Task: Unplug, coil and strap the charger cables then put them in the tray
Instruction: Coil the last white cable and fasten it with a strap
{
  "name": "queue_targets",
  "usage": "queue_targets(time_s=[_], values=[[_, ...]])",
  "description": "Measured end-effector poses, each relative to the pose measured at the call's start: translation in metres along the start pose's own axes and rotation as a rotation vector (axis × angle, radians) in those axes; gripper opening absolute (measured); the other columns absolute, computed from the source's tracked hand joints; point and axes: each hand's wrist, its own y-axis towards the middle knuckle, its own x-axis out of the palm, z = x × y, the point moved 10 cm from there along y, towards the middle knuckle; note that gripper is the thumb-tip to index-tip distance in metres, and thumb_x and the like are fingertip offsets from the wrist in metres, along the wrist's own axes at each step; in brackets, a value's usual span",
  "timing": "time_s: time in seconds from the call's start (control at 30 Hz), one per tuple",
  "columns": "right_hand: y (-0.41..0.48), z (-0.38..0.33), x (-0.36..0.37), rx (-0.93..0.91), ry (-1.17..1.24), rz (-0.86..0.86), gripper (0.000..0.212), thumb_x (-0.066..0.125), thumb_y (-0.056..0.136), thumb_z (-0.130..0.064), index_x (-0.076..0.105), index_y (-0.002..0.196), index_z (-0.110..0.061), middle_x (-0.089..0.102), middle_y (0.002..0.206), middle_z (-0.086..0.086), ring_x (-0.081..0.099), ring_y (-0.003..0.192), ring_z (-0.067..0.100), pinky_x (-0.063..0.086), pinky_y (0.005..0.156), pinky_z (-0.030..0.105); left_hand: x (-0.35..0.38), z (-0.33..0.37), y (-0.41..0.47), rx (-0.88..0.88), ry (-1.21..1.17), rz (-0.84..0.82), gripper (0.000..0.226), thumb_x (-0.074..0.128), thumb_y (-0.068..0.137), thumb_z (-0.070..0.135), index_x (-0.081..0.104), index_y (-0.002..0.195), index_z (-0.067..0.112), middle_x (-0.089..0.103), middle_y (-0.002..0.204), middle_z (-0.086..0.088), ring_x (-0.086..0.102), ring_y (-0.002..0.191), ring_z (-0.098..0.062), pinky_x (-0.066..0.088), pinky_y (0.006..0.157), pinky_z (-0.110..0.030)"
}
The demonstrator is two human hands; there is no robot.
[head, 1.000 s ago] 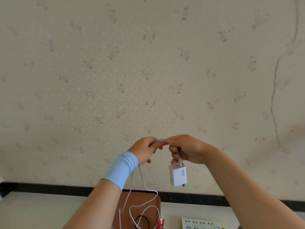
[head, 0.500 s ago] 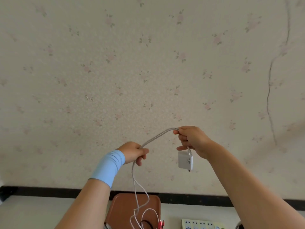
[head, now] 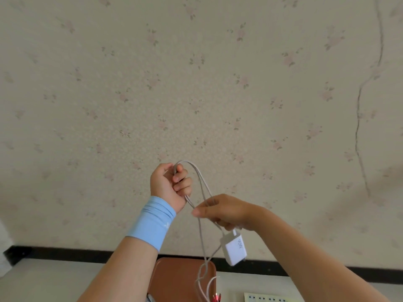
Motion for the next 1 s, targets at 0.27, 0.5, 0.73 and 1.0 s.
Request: queue_targets(time_s=[0.27, 0.5, 0.73, 1.0], values=[[-0.007, 0.007, 0.023, 0.133, -0.247, -0.174, 0.016, 0.070, 0.087, -0.032, 0.073, 0.087, -0.016, 0.043, 0.058, -0.006, 0.029, 0.047, 0.011, 0.025, 0.048, 0.025, -0.016, 0.049, -0.017, 0.337, 0.554, 0.293, 0.038, 0.046, 0.089, 0.013, 0.047, 0.052, 0.012, 0.027, 0.042, 0.005, 0.018, 0.039, -0.013, 0.014, 0.042, -0.019], [-0.004, 0.005, -0.012, 0.057, -0.056, -0.018, 0.025, 0.055, 0.101, -0.027, 0.064, 0.081, -0.016, 0.043, 0.057, -0.004, 0.030, 0.046, 0.010, 0.025, 0.044, 0.022, -0.024, 0.070, -0.019, 0.561, 0.737, 0.410, 0.026, 0.045, 0.100, 0.026, 0.064, 0.089, 0.012, 0.056, 0.078, -0.002, 0.050, 0.067, -0.015, 0.043, 0.058, -0.026], [-0.005, -0.002, -0.056, -0.052, 0.510, 0.180, 0.030, 0.041, 0.109, -0.027, 0.053, 0.084, -0.015, 0.032, 0.054, -0.005, 0.019, 0.041, 0.008, 0.015, 0.038, 0.020, -0.021, -0.050, -0.009, -0.289, 0.688, 0.093, 0.032, 0.040, 0.105, 0.032, 0.055, 0.116, 0.007, 0.070, 0.099, -0.015, 0.067, 0.088, -0.033, 0.050, 0.080, -0.037], [-0.007, 0.007, -0.074, -0.037, 0.450, 0.370, 0.036, 0.053, 0.104, -0.037, 0.071, 0.109, -0.007, 0.045, 0.064, -0.003, 0.024, 0.045, 0.009, 0.019, 0.042, 0.023, -0.003, -0.057, -0.004, -0.171, 1.081, -0.004, 0.030, 0.040, 0.102, 0.031, 0.059, 0.085, 0.015, 0.037, 0.057, 0.007, 0.032, 0.048, -0.012, 0.039, 0.056, -0.027]])
